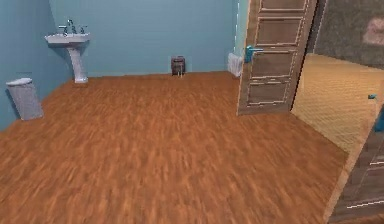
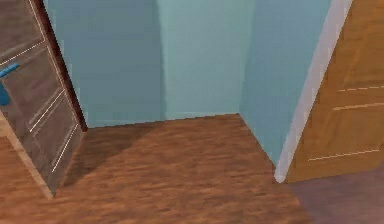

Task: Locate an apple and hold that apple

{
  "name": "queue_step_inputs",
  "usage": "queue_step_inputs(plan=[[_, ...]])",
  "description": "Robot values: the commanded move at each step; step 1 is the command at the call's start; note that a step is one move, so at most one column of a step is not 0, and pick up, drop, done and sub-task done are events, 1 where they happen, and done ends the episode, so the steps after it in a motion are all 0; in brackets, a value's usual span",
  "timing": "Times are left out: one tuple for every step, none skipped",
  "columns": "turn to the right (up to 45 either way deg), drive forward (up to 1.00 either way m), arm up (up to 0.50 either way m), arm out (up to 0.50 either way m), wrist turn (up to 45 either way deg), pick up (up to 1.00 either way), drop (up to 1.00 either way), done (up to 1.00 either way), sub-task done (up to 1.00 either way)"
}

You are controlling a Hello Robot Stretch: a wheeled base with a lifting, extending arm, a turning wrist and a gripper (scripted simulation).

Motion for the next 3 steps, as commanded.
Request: queue_step_inputs(plan=[[12.0, 0.0, 0.0, 0.0, 0.0, 0.0, 0.0, 0.0, 0.0], [3.0, 0.0, 0.0, 0.0, 0.0, 0.0, 0.0, 0.0, 0.0], [0.0, 1.0, 0.0, 0.0, 0.0, 0.0, 0.0, 0.0, 0.0]])
